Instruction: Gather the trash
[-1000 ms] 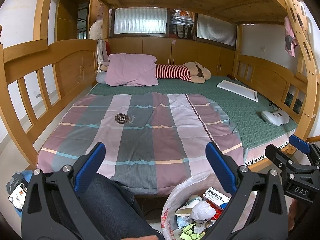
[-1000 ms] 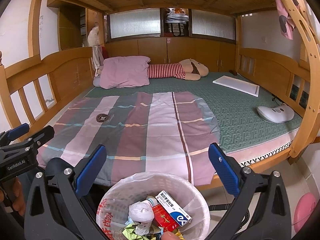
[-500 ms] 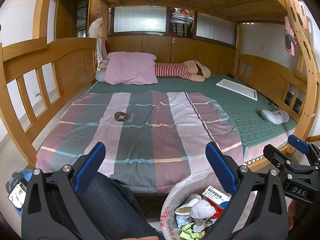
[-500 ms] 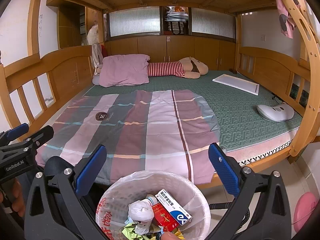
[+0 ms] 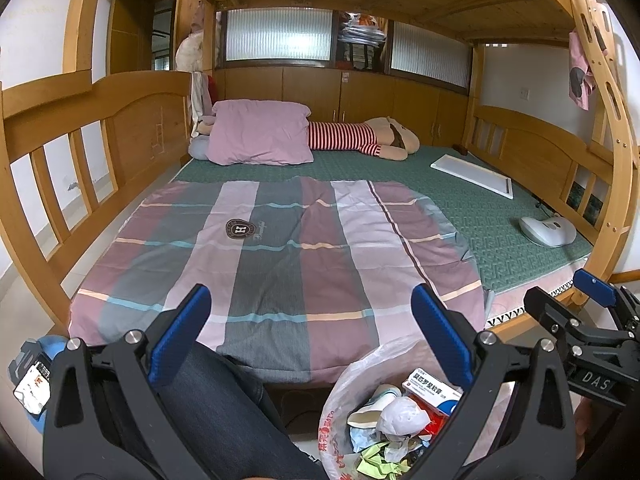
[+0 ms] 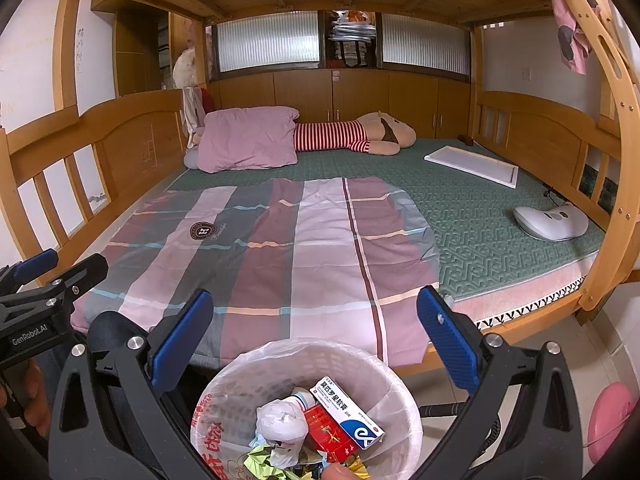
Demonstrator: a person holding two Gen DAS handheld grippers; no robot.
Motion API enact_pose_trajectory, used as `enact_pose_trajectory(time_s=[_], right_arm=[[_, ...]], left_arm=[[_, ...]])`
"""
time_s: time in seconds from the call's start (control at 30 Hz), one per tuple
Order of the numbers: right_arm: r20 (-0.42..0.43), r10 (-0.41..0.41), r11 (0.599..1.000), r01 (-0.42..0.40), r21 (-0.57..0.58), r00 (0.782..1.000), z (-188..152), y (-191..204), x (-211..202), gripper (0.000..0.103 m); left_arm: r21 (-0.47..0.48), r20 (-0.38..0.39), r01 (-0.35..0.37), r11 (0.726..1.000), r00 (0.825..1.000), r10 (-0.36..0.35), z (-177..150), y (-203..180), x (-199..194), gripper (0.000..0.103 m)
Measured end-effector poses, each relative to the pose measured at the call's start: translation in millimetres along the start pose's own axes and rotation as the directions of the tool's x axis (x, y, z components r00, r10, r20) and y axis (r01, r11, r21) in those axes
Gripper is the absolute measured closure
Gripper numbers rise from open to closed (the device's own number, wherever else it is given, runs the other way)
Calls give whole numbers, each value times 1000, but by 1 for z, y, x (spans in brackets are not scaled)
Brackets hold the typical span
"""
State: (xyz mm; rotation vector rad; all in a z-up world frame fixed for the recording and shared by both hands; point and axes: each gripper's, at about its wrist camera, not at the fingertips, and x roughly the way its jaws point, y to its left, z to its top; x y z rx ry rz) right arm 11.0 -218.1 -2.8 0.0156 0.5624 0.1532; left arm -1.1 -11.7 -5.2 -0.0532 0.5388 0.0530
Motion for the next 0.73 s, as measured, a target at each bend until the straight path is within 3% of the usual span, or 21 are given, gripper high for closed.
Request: enact_pose_trajectory(time_s=[0.73], right_arm=[[-16,-15,999,15,32,1000,-5,-4,3,4]], left_arm=[[-4,-22,-18,1000,1000,18,-2,3,6,3]])
